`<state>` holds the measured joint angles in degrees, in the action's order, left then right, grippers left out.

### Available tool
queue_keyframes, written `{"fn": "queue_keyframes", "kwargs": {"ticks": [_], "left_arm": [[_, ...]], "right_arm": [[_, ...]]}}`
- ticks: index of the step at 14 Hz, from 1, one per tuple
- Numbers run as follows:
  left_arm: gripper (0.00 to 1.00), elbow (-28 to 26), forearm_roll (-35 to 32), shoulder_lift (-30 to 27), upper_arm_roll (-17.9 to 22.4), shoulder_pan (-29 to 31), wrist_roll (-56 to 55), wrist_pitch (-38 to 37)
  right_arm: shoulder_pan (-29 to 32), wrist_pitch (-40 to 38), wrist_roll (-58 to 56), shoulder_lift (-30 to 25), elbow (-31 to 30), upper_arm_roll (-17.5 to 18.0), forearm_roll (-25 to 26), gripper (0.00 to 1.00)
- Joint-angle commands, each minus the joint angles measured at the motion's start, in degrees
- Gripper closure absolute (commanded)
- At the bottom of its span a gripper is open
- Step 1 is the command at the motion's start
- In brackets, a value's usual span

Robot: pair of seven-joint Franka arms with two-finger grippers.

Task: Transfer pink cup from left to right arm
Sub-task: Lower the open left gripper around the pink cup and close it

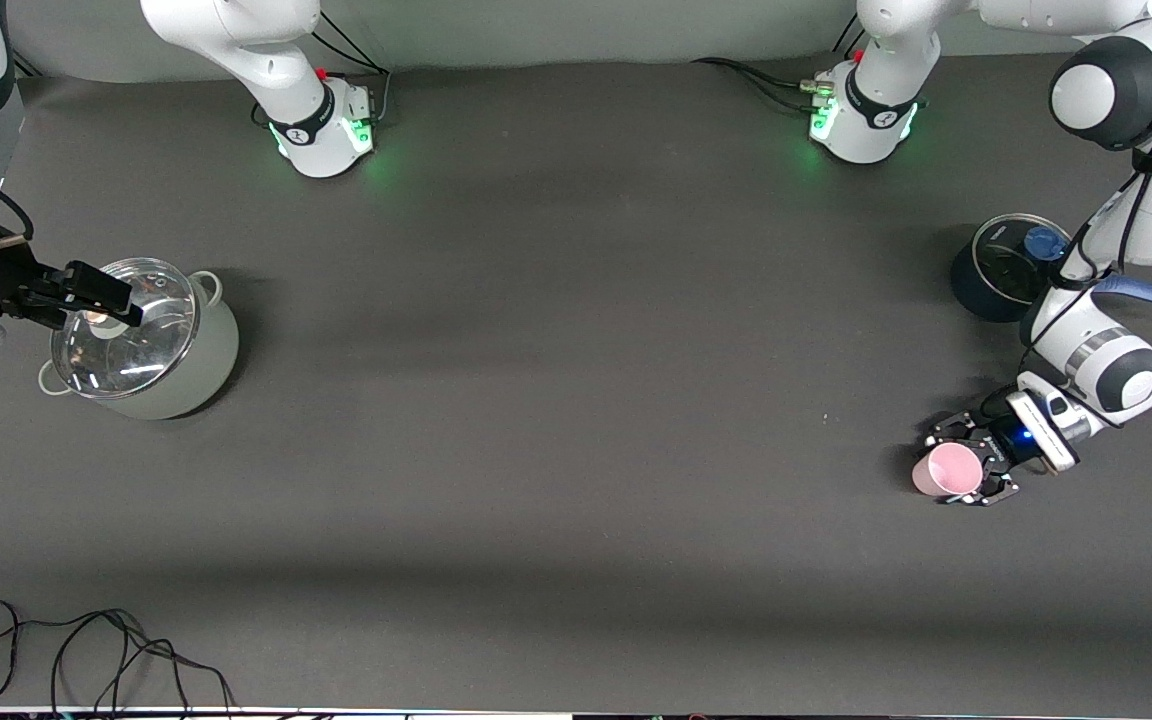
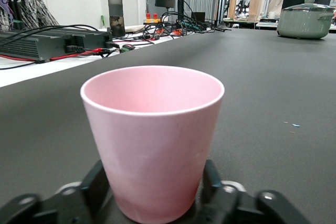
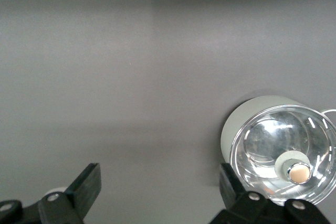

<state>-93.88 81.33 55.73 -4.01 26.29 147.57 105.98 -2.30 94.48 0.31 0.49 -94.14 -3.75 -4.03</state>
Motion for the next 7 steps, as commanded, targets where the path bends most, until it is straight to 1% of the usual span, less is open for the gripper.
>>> {"fn": "queue_keyframes", "kwargs": {"ticks": [1,2,5,6,7], "left_arm": [[0.51,0.0,0.9,0.2,0.1,-0.6,1.1,1.0],[0.56,0.0,1.0,-0.1,0.1,-0.6,0.8,0.9],[0.56,0.2,1.1,-1.1,-0.3,-1.3,-0.1,1.1],[0.59,0.5,1.2,-1.8,-1.1,-1.7,-1.2,2.1],[0.60,0.2,1.4,-3.7,-3.1,-1.6,-3.5,4.4]], "right_arm": [[-0.1,-0.9,0.0,0.7,1.4,0.0,-0.9,0.00],[-0.1,-0.9,0.0,0.7,1.4,0.0,-0.9,0.00],[-0.2,-0.8,0.0,0.7,1.4,0.0,-0.9,0.00],[-0.2,-0.8,0.0,0.7,1.4,0.0,-0.9,0.00],[-0.1,-0.8,0.0,0.8,1.4,0.1,-0.9,0.00]]}}
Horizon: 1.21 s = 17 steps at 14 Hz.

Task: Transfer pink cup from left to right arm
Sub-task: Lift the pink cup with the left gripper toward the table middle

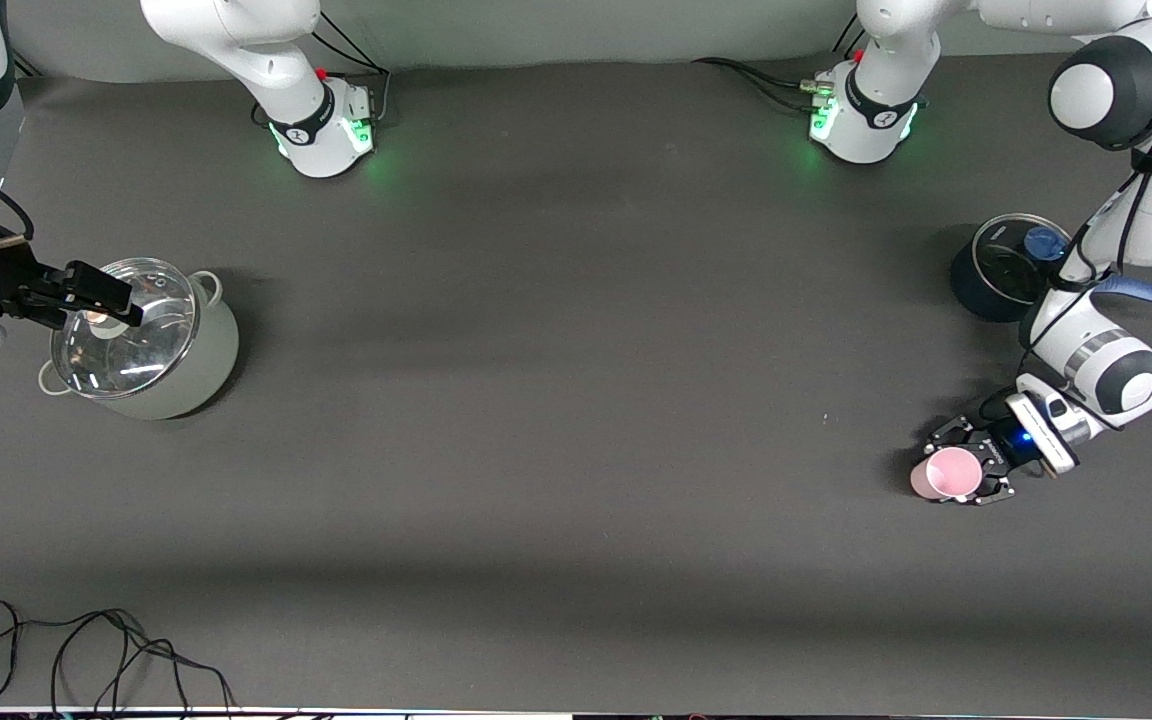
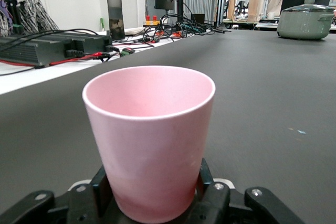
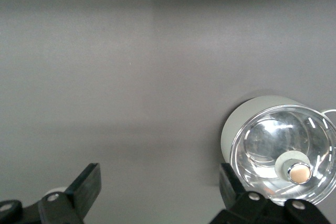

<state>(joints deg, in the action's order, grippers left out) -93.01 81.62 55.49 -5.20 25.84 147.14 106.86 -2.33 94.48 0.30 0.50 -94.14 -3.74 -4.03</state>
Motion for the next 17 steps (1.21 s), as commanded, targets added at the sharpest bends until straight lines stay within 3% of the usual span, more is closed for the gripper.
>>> {"fn": "queue_keyframes", "kwargs": {"ticks": [1,5,10,13,17], "left_arm": [[0.60,-1.1,1.2,-5.7,-4.3,-1.1,-6.5,6.2],[0.60,-5.9,1.8,-13.3,-17.8,-0.3,-15.2,24.1],[0.61,-11.0,12.5,-19.5,-34.1,-0.2,-17.2,39.9],[0.61,-10.4,20.2,-19.5,-44.3,-1.9,-17.3,50.5],[0.61,-10.6,21.5,-20.0,-55.7,-1.8,-19.6,57.0]], "right_arm": [[0.0,-0.6,0.0,0.9,1.4,0.0,-0.9,0.00],[-0.1,-0.6,0.0,1.0,1.4,0.0,-1.0,0.00],[0.0,-0.8,0.6,1.3,1.4,0.0,-1.0,0.00],[0.0,-0.8,0.4,1.3,1.4,0.0,-1.0,0.00],[-0.2,-0.8,3.2,1.1,1.7,0.2,-2.2,0.00]]}}
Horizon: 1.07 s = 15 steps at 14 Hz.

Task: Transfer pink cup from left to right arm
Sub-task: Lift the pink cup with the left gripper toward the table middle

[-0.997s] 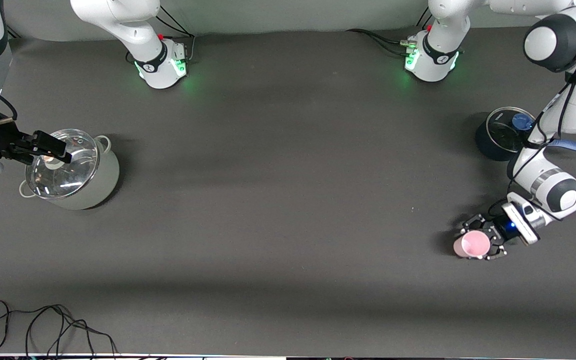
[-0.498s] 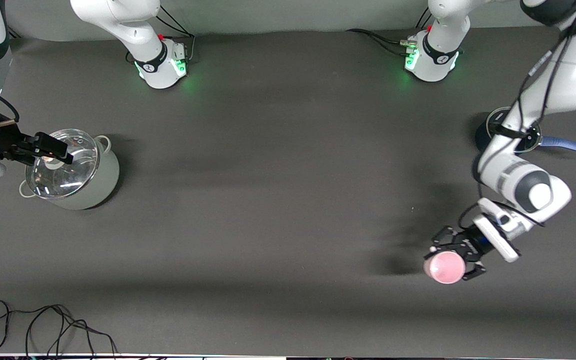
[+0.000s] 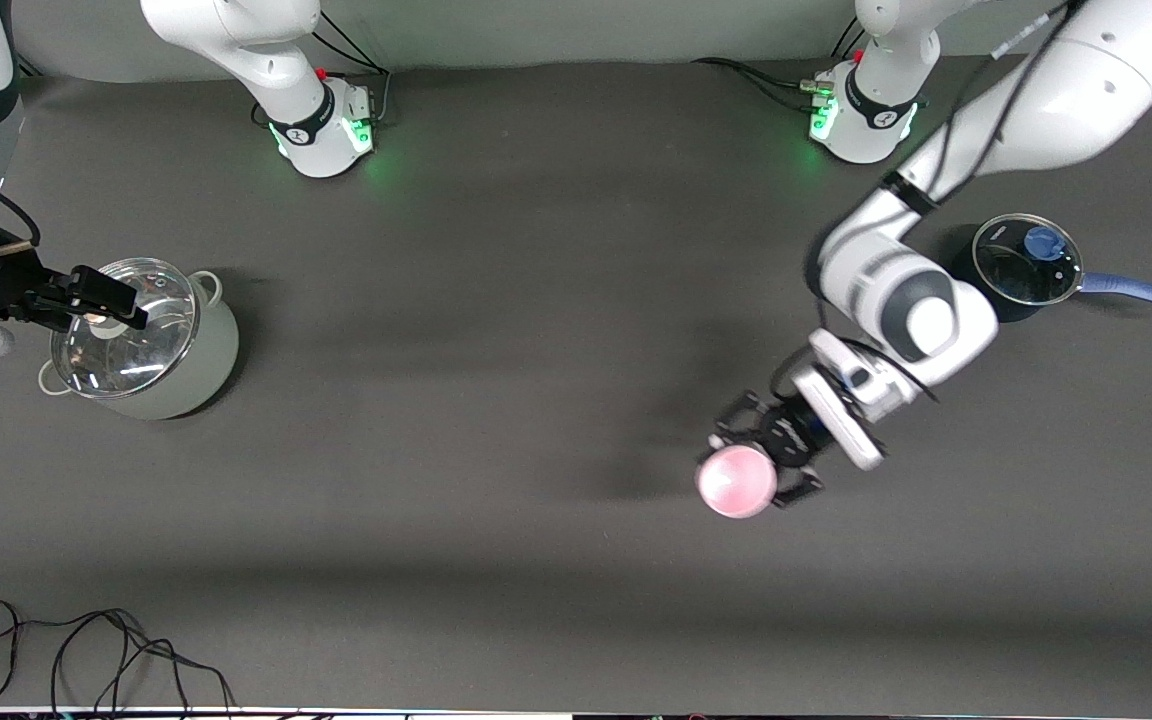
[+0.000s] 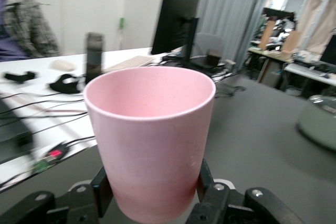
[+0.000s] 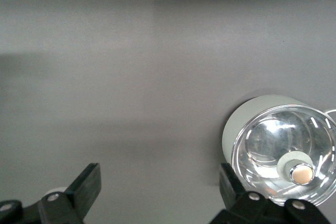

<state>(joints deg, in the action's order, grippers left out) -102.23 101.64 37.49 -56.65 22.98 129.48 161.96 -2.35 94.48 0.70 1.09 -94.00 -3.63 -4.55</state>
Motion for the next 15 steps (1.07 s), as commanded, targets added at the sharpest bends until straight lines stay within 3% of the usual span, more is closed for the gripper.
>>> {"fn": "queue_keyframes", "kwargs": {"ticks": [1,3,6,8,15], "left_arm": [[0.61,-1.1,1.5,-2.1,-7.6,0.7,-3.5,5.4],[0.62,-1.1,1.5,-2.2,-13.5,-0.5,-3.8,13.2],[0.61,1.1,1.6,-2.4,-16.6,-4.5,-4.0,19.3],[0.61,3.0,1.5,-3.2,-17.0,-8.8,-4.0,24.0],[0.62,7.4,1.7,-6.3,-15.8,-18.4,-5.4,29.5]], "right_arm": [[-0.2,-0.8,6.0,0.5,1.5,0.2,-2.7,0.00],[-0.4,-0.9,14.5,0.7,2.5,0.8,-3.4,0.00],[-3.2,-0.9,28.7,1.5,5.0,2.6,-4.1,0.00],[-5.9,-1.0,38.2,2.9,7.3,2.6,-4.1,0.00],[-14.4,-1.0,61.9,5.4,14.2,2.6,-7.8,0.00]]}}
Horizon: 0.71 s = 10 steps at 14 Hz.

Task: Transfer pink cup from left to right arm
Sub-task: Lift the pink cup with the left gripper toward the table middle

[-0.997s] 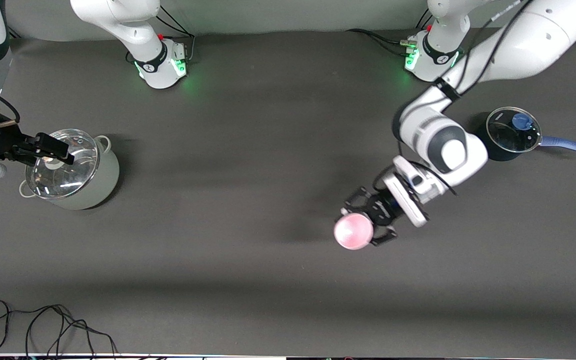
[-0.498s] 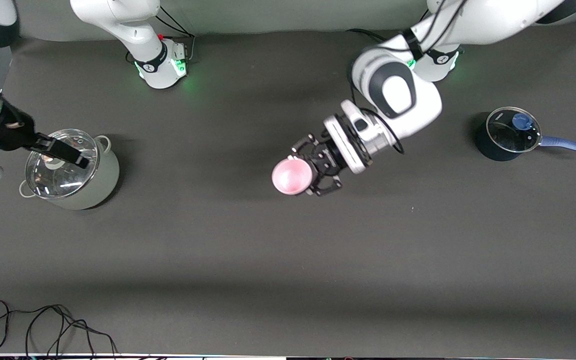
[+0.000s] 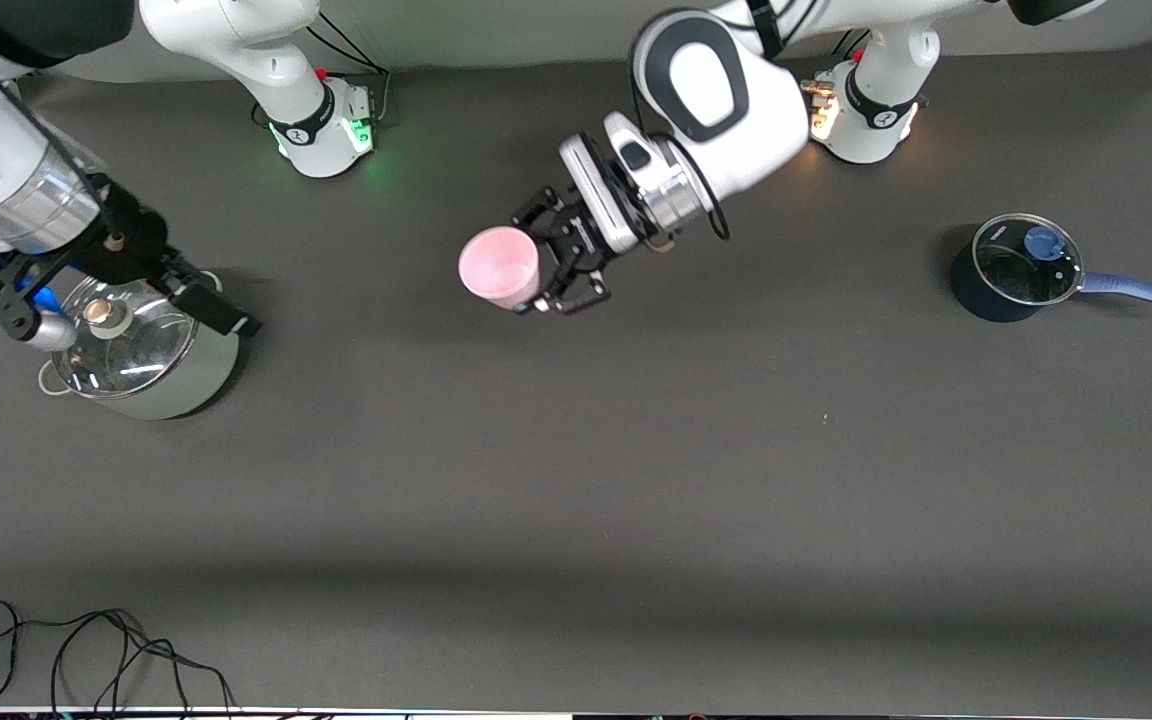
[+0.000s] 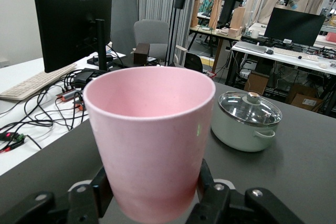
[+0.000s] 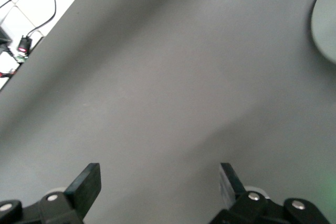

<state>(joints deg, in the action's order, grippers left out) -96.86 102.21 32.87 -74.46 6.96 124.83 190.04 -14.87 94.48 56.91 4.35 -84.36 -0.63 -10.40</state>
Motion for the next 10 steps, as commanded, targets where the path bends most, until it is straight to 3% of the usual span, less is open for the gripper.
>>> {"fn": "queue_keyframes", "kwargs": {"ticks": [1,6,10], "left_arm": [[0.62,2.1,1.1,-1.7,2.1,-2.5,-0.7,1.5],[0.62,2.2,1.1,-1.6,2.6,-2.3,-0.7,1.5],[0.62,2.1,1.1,-1.6,3.3,-2.4,-0.7,1.5]], "right_arm": [[-3.3,-1.1,8.8,2.2,5.8,-0.4,-2.6,0.00],[-13.1,-1.2,26.2,4.0,9.4,-0.4,-2.6,0.00],[-17.1,-1.8,37.6,10.0,14.5,-0.4,-2.2,0.01]]}}
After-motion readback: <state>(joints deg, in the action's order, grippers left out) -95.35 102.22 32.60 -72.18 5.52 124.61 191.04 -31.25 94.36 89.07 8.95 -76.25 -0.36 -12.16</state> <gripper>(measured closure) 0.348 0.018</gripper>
